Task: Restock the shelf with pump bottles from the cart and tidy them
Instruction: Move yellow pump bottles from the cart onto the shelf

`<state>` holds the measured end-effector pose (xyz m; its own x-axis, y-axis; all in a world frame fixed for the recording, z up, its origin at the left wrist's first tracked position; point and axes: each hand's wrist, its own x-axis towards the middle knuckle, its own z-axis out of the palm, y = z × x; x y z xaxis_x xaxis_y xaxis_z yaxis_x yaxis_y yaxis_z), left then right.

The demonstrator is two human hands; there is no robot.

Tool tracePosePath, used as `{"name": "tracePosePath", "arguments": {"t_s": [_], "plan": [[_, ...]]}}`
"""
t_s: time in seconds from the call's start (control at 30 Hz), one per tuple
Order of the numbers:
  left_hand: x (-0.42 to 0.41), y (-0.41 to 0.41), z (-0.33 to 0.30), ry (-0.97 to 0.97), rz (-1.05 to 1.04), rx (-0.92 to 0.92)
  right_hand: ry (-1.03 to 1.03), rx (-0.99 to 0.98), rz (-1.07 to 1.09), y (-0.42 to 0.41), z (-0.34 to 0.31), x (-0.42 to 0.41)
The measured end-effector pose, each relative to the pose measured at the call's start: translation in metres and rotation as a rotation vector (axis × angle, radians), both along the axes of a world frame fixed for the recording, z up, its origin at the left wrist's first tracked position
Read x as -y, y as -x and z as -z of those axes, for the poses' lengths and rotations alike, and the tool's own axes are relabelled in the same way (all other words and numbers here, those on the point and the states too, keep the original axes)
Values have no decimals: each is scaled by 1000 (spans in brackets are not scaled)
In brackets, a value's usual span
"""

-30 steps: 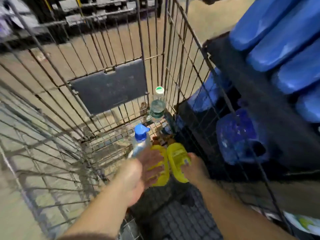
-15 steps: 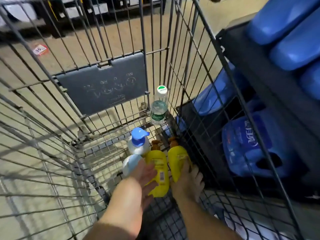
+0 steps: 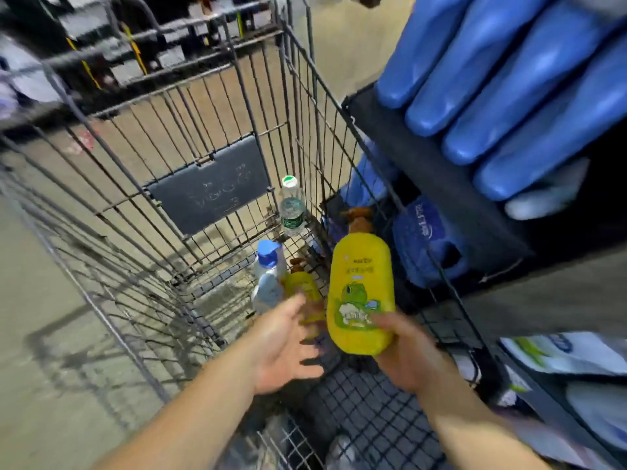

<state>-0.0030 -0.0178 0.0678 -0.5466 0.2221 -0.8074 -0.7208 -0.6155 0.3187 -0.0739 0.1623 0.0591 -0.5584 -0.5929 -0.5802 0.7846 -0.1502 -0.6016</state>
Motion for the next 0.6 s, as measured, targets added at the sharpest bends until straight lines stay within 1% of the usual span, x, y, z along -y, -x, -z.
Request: {"name": "tracePosePath", "arguments": {"t_s": [0.1, 0.17, 0.23, 0.27, 0.33, 0.4, 0.5, 0.6], "plan": [[-22, -9, -56, -174, 125, -114, -29, -73, 56, -34, -45, -27], [-40, -9, -94, -229, 158, -171, -50, -127, 143, -50, -78, -50], [-57, -7, -131, -279, 192, -232, -83, -251, 202, -61, -115, -73], [-70, -2, -150, -283, 234, -269, -122, -331, 235, -65, -136, -89], [-87, 7, -172, -284, 294, -336, -196, -436, 268, -69, -166, -109], [-122, 16, -203, -289, 398, -394, -238, -542, 341, -80, -204, -144], [-178, 22, -241, -254, 564, -518, -292, -625, 437, -99, -245, -202], [-236, 25, -273, -240, 670, -574, -344, -688, 527, -118, -276, -257]]}}
